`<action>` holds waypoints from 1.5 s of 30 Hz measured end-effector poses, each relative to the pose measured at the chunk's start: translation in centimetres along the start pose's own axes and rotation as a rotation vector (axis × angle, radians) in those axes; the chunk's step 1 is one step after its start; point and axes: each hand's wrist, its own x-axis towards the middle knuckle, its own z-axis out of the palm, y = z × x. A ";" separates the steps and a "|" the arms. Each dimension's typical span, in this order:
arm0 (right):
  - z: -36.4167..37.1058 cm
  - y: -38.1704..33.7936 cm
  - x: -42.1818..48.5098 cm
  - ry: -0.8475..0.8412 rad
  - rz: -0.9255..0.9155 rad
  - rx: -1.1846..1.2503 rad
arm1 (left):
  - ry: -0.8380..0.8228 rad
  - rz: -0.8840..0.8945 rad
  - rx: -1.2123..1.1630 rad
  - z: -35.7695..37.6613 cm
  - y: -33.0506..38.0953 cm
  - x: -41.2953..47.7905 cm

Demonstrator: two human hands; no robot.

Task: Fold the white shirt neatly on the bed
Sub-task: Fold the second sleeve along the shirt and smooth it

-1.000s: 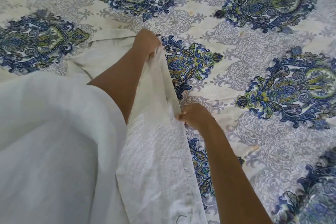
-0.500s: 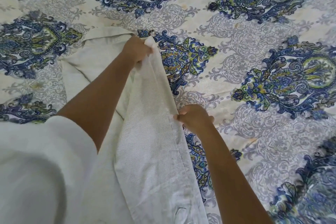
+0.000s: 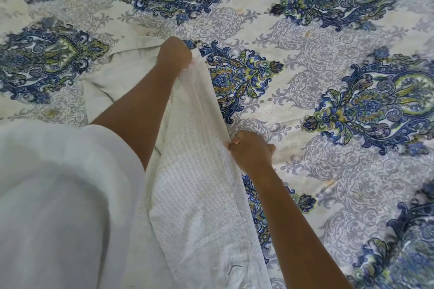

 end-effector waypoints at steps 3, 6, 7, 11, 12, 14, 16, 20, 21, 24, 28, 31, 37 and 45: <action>0.3 -0.2 0.2 0.014 0.005 -0.047 | 0.157 0.079 0.145 1.2 -0.7 -0.7; 0.1 -0.1 0.4 -0.024 0.003 -0.044 | 0.186 0.120 0.096 1.8 -1.0 -1.1; 0.0 -0.1 0.3 -0.034 0.000 -0.031 | 0.171 0.120 0.034 1.6 -1.0 -1.3; 0.2 -0.3 -0.8 0.296 -0.156 0.140 | 0.212 0.071 -0.353 0.3 -2.8 -3.7; 0.4 -0.7 -1.0 0.381 -0.226 0.197 | 0.247 0.052 -0.385 0.3 -3.8 -4.5; 1.0 -2.2 -0.7 0.339 -0.276 0.301 | 0.228 -0.041 -0.428 0.5 -6.1 -6.4; 1.4 -3.9 0.1 0.181 -0.204 0.377 | 0.116 -0.163 -0.515 0.7 -7.6 -8.0; 1.3 -5.7 2.6 0.077 -0.133 0.392 | -0.162 -0.263 -0.471 0.9 -8.3 -11.6; 1.0 -5.8 3.2 0.061 -0.116 0.393 | -0.209 -0.262 -0.444 1.0 -8.6 -12.4; 0.1 -5.3 4.1 0.088 -0.070 0.403 | -0.254 -0.286 -0.489 1.4 -9.6 -13.6; 0.7 -4.8 3.5 0.004 -0.125 0.380 | -0.237 -0.274 -0.526 1.3 -9.1 -13.2; 1.0 -5.0 3.2 0.019 -0.121 0.397 | -0.222 -0.215 -0.454 0.9 -7.9 -11.9; 1.4 -5.2 3.6 0.038 -0.129 0.276 | 0.012 -0.242 -0.426 1.4 -8.8 -10.0; -0.5 -4.9 2.1 -0.152 -0.079 0.240 | -0.039 0.012 -0.398 0.7 -3.5 -5.5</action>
